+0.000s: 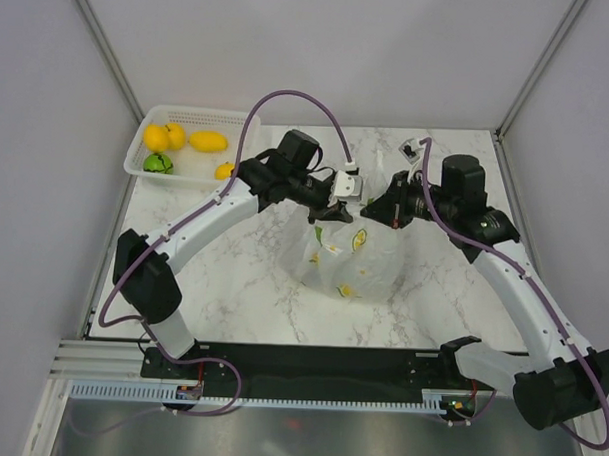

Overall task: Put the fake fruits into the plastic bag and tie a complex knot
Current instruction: Tie the plastic bag at the center of the board.

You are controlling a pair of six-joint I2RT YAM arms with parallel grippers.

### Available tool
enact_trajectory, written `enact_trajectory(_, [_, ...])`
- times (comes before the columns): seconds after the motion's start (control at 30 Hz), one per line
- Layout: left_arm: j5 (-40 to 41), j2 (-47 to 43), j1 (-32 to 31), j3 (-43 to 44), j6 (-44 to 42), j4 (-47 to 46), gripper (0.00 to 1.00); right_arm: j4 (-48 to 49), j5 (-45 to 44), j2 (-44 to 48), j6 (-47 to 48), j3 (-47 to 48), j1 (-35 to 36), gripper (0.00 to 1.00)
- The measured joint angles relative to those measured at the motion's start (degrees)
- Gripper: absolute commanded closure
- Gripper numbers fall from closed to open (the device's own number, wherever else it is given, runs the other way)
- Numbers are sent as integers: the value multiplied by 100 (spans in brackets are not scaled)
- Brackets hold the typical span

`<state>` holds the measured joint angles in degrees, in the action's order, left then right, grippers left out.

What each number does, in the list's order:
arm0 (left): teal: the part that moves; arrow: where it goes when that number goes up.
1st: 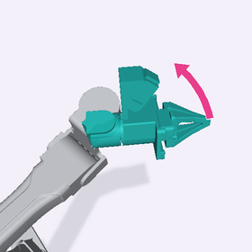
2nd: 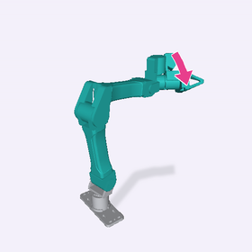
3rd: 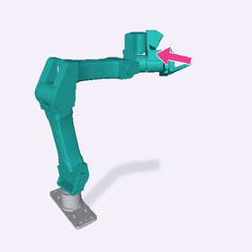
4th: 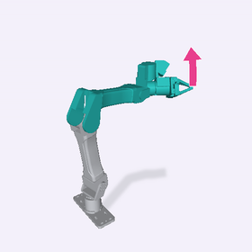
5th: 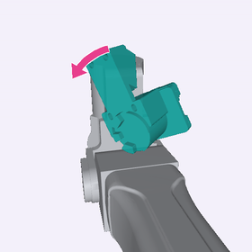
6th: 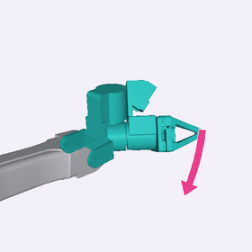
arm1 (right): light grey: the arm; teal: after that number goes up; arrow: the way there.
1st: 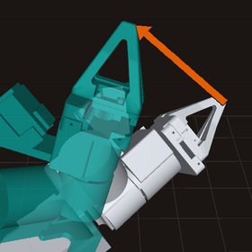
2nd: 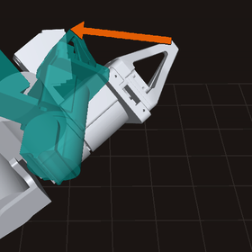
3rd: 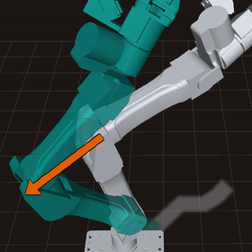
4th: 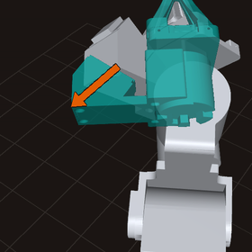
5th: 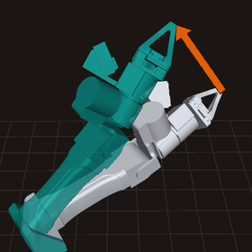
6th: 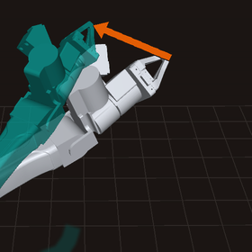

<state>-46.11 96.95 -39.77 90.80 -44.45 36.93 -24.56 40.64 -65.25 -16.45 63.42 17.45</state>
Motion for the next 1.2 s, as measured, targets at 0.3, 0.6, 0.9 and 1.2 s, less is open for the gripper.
enact_trajectory(0.3, [520,0,-94,2,772,-975,80,-39,-861,568,17,-26,4,100])
enact_trajectory(0.6, [1576,-39,-367,-691,1554,-2638,77,61,-1543,994,-116,-468,-7,100])
enact_trajectory(0.9, [3265,4,-990,-1469,1827,-4564,73,0,-2173,1305,-138,-669,-35,100])
enact_trajectory(1.2, [4256,203,-1193,-1519,2144,-5331,93,229,-2677,1421,-105,-796,-35,100])
